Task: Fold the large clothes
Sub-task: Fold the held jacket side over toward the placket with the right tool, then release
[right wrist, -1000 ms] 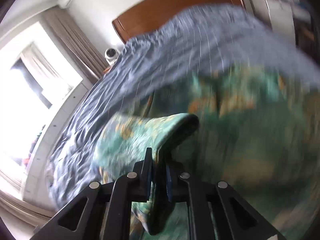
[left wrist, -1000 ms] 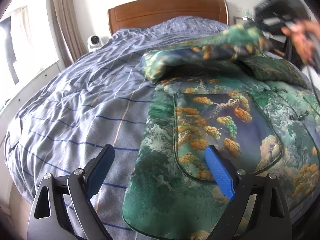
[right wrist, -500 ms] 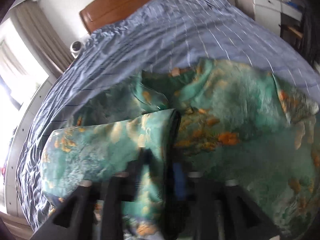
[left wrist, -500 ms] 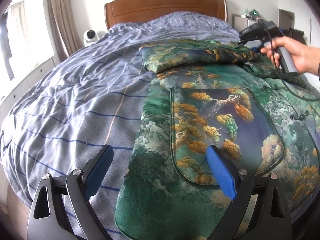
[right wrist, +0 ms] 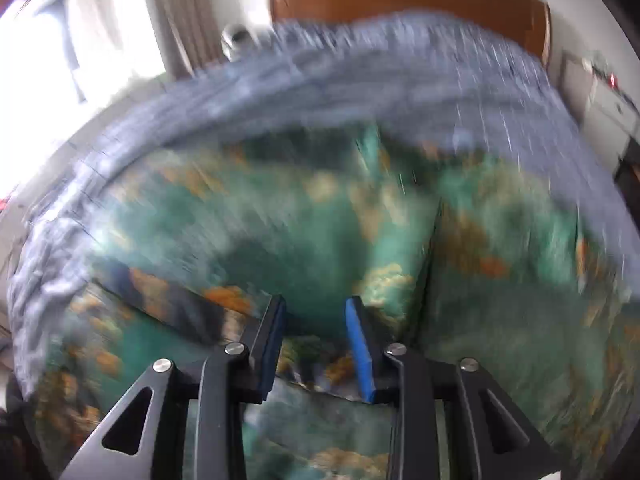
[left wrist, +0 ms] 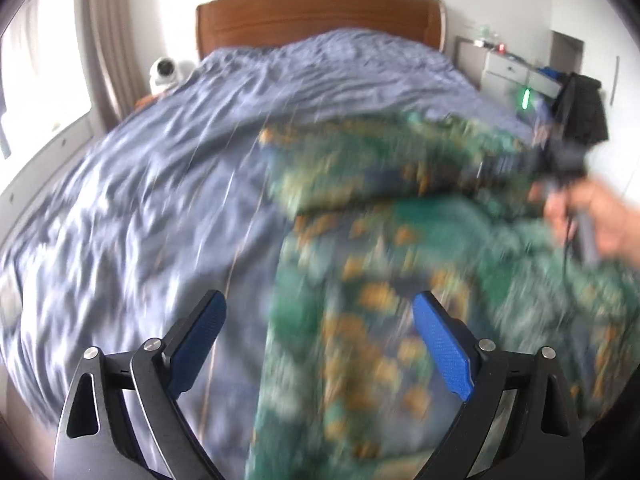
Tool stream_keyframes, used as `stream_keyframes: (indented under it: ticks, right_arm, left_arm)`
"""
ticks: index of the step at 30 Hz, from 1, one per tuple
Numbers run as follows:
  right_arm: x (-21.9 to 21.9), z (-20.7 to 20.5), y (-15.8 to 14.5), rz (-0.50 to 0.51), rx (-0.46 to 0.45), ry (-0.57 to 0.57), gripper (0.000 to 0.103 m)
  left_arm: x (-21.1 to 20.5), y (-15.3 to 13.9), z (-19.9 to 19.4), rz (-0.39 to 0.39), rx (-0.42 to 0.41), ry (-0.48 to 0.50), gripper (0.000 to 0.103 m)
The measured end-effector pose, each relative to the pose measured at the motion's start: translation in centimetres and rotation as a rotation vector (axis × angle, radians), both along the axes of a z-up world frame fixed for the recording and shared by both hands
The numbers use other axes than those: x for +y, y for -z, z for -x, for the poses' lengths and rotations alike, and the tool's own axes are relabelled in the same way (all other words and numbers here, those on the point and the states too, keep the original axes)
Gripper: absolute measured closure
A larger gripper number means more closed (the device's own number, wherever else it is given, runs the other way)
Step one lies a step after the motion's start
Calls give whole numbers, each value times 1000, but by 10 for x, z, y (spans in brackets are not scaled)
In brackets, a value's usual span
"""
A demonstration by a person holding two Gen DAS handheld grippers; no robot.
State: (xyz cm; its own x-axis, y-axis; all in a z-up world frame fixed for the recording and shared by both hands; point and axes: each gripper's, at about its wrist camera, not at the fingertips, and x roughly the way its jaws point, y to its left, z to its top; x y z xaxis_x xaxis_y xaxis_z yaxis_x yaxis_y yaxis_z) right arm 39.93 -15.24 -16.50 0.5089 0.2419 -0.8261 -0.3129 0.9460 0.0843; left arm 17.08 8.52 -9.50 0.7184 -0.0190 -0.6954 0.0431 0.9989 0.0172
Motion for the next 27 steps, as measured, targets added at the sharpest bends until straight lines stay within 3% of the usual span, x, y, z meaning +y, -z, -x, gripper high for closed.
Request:
stream_keyframes:
  ticks: [5, 11, 13, 15, 18, 19, 21, 27]
  right_arm:
    - [-14, 1, 11, -107, 0, 88, 71]
    - [-12, 4, 15, -108, -12, 96, 71]
    - [-12, 1, 19, -114, -19, 98, 71]
    - [-12, 2, 21, -114, -31, 99, 71]
    - [-10, 4, 23, -104, -46, 97, 71]
    - [-10, 4, 24, -103, -48, 94, 71]
    - [-10, 3, 25, -111, -44, 91, 71]
    - [-13, 3, 26, -116, -46, 90, 71]
  left_arm:
    - [-28, -25, -93, 58, 49, 96, 4]
    - [-38, -11, -217, 101, 55, 4, 4]
    - [-35, 4, -247, 72, 49, -60, 4]
    - [-29, 29, -264, 54, 84, -98, 4]
    - [-21, 85, -279, 59, 206, -106, 2]
    - [-21, 98, -275, 57, 185, -90, 2]
    - [-23, 96, -269, 50, 142, -93, 1]
    - [-28, 72, -257, 36, 233, -87, 1]
